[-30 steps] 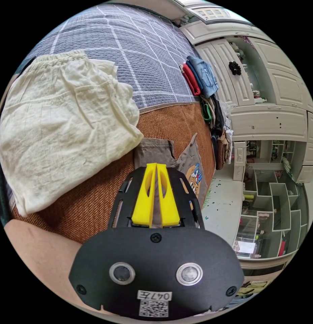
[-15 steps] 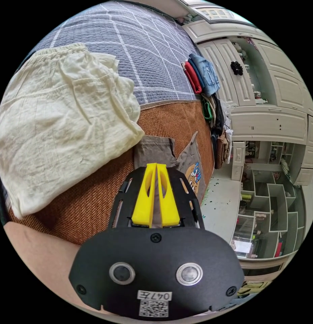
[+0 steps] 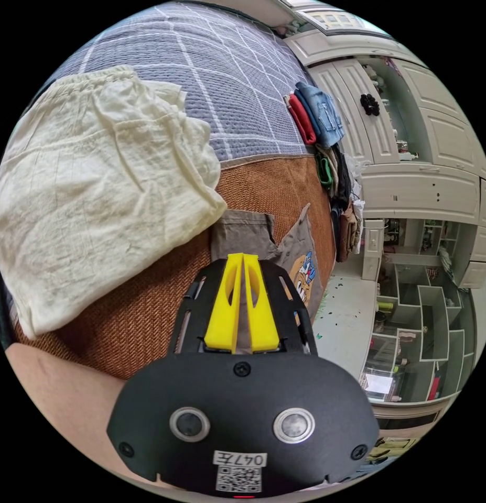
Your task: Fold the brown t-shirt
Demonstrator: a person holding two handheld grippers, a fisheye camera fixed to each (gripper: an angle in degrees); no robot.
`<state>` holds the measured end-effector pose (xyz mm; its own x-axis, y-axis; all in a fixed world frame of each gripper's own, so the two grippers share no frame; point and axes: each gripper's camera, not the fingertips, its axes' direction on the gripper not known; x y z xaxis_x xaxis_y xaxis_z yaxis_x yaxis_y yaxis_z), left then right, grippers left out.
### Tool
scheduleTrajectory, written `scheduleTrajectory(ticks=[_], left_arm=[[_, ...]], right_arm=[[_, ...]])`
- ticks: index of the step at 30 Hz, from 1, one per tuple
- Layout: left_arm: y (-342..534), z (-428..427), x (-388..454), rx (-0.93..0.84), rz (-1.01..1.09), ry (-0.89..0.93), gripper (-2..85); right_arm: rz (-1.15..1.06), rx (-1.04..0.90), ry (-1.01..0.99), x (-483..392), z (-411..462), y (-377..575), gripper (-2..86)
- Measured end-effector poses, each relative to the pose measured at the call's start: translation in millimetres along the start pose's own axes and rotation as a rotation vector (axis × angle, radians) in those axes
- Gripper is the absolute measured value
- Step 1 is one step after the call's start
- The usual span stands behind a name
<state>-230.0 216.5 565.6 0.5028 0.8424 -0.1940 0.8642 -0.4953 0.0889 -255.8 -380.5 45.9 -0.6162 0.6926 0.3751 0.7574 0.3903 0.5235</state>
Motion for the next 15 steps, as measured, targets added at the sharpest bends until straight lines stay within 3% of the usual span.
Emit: scheduleTrajectory(ticks=[8,15], left_arm=[[-10.4,-4.8,18.8,0.002,-0.002,-0.014,-0.5],[-24.6,-6.1,35.0,-0.005,-0.059,-0.028,5.6]], right_arm=[[-0.072,-0.173,0.03,-32.7,5.2,-19.4,3.8],[0.024,-0.084,-0.049,-33.1,-24.2,3.0,3.1]])
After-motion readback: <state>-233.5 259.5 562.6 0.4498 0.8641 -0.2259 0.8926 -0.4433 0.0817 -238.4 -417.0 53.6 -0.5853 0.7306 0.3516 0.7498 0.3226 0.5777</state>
